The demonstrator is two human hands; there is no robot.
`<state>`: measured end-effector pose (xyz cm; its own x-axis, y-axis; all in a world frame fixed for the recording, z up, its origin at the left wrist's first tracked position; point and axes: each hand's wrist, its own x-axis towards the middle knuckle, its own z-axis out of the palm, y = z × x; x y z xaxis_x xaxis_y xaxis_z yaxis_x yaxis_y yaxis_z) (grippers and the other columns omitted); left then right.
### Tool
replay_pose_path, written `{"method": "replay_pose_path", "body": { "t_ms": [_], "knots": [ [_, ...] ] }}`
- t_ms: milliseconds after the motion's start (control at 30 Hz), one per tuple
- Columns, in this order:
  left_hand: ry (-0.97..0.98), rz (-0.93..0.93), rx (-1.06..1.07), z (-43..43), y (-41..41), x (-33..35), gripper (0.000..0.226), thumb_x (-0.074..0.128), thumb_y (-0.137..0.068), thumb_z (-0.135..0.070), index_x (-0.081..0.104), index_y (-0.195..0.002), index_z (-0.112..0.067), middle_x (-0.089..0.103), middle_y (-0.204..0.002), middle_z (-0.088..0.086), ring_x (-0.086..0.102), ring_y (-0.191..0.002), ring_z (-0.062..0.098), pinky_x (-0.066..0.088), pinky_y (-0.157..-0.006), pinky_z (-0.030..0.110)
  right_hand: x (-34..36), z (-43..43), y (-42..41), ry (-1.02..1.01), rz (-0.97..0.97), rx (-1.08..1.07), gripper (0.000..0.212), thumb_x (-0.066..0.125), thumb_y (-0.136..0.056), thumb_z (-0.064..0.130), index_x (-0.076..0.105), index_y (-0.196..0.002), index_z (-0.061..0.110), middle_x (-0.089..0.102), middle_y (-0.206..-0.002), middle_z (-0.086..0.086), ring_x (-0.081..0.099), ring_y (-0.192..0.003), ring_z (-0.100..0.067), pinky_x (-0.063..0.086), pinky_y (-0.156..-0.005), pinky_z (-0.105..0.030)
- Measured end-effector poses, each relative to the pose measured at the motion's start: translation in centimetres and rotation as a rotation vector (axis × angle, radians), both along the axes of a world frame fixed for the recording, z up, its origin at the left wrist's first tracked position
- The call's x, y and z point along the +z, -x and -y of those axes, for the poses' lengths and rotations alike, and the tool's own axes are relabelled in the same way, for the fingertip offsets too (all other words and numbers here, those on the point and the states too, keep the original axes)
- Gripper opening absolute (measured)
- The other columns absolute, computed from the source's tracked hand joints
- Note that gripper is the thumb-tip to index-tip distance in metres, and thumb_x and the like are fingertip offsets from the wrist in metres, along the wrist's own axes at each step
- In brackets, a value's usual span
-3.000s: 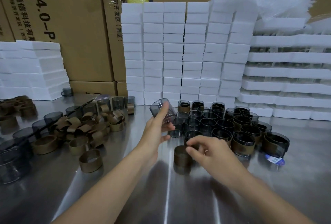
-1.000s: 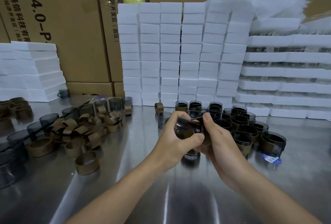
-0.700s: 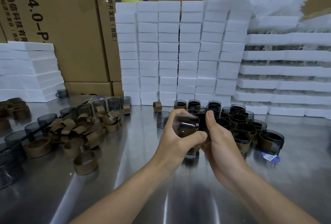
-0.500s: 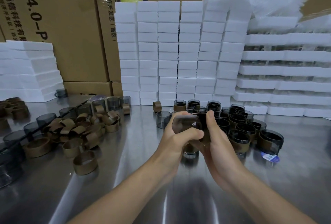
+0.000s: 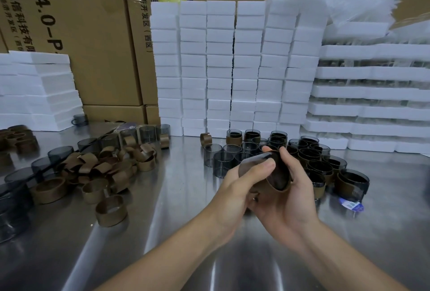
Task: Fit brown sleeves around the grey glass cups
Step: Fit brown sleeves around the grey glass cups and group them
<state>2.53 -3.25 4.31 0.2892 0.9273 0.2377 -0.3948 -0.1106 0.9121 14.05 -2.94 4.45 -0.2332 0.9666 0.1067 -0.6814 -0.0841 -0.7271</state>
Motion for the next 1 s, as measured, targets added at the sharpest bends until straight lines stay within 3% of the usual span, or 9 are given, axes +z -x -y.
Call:
{"method": "replay_pose_path", "body": {
  "t_ms": [167, 267, 400, 500, 567, 700, 800, 900, 1000],
  "knots": [
    [-0.052, -0.024, 0.036, 0.3, 0.0, 0.0, 0.056, 0.073, -0.092, -0.047, 0.072, -0.135, -0.011, 0.076, -0.131, 0.016, 0.070, -0.127, 0.028, 0.052, -0.107, 0.035, 0.5, 0.2, -0.1, 0.023, -0.096, -0.002, 0.023, 0.078, -0.078, 0.049, 0.080, -0.095, 0.033, 0.078, -0.101, 0.000, 0.075, -0.091, -0.023, 0.045, -0.082, -0.039],
    [-0.105, -0.040, 0.059, 0.4, -0.3, -0.2, 0.056, 0.075, -0.091, -0.044, 0.072, -0.135, -0.010, 0.077, -0.130, 0.009, 0.071, -0.128, 0.021, 0.055, -0.103, 0.026, 0.6, 0.4, 0.0, 0.078, -0.177, -0.003, 0.013, 0.075, -0.084, 0.037, 0.083, -0.091, 0.029, 0.078, -0.093, -0.001, 0.079, -0.082, -0.022, 0.055, -0.085, -0.039],
    [-0.191, -0.131, 0.109, 0.2, -0.5, -0.8, 0.060, 0.076, -0.087, -0.045, 0.068, -0.137, -0.012, 0.074, -0.137, -0.010, 0.065, -0.134, 0.007, 0.049, -0.109, 0.022, 0.5, 0.3, -0.1, 0.202, -0.335, 0.019, 0.026, 0.068, -0.097, 0.023, 0.080, -0.119, 0.030, 0.079, -0.095, -0.002, 0.080, -0.074, -0.022, 0.065, -0.065, -0.035],
    [-0.250, -0.206, 0.123, 0.4, -0.2, -0.6, 0.058, 0.073, -0.091, -0.048, 0.066, -0.140, -0.018, 0.073, -0.137, -0.012, 0.064, -0.135, 0.006, 0.048, -0.109, 0.020, 0.6, -0.2, -0.3, 0.184, -0.316, 0.000, 0.045, 0.073, -0.083, 0.021, 0.081, -0.126, 0.034, 0.077, -0.112, 0.002, 0.080, -0.089, -0.020, 0.064, -0.081, -0.038],
    [-0.287, -0.248, 0.122, 0.4, 0.1, -0.2, 0.054, 0.072, -0.094, -0.047, 0.066, -0.140, -0.019, 0.075, -0.134, -0.008, 0.066, -0.131, 0.008, 0.049, -0.108, 0.021, 0.8, -0.5, -0.4, 0.156, -0.297, 0.007, 0.043, 0.074, -0.081, 0.020, 0.084, -0.121, 0.032, 0.074, -0.117, 0.004, 0.073, -0.102, -0.020, 0.058, -0.095, -0.039],
    [-0.265, -0.214, 0.148, 0.0, 0.8, 1.1, 0.058, 0.072, -0.091, -0.060, 0.071, -0.136, -0.024, 0.077, -0.131, 0.000, 0.071, -0.123, 0.022, 0.054, -0.111, 0.046, 1.4, -0.6, -0.4, -0.048, 0.050, -0.045, 0.023, 0.065, -0.102, 0.037, 0.082, -0.113, 0.025, 0.080, -0.113, -0.003, 0.079, -0.102, -0.019, 0.065, -0.078, -0.035],
    [-0.223, -0.178, 0.214, -0.8, 1.6, 1.7, 0.046, 0.063, -0.103, -0.056, 0.074, -0.127, -0.019, 0.079, -0.120, 0.006, 0.077, -0.114, 0.024, 0.064, -0.097, 0.041, 1.0, -0.5, -0.3, -0.281, 0.468, -0.363, 0.035, 0.047, -0.115, 0.044, 0.077, -0.125, 0.028, 0.081, -0.117, -0.006, 0.078, -0.112, -0.024, 0.065, -0.079, -0.031],
    [-0.139, -0.148, 0.307, -1.4, 2.5, 1.6, 0.057, 0.056, -0.105, -0.061, 0.071, -0.120, -0.008, 0.077, -0.101, 0.011, 0.073, -0.094, 0.019, 0.059, -0.076, 0.026, 0.2, -0.4, -0.5, -0.454, 0.612, -0.322, 0.037, 0.071, -0.101, 0.051, 0.075, -0.132, 0.031, 0.079, -0.122, -0.002, 0.074, -0.118, -0.020, 0.063, -0.093, -0.036],
    [-0.135, -0.184, 0.328, -1.9, 2.8, 1.2, 0.055, 0.045, -0.105, -0.066, 0.073, -0.110, -0.019, 0.076, -0.111, 0.015, 0.074, -0.102, 0.023, 0.058, -0.094, 0.036, -0.5, -0.3, -0.2, -0.544, 0.697, -0.329, 0.054, 0.092, -0.086, 0.033, 0.071, -0.135, 0.031, 0.079, -0.124, 0.009, 0.074, -0.118, -0.008, 0.062, -0.092, -0.026]
  ]
}}
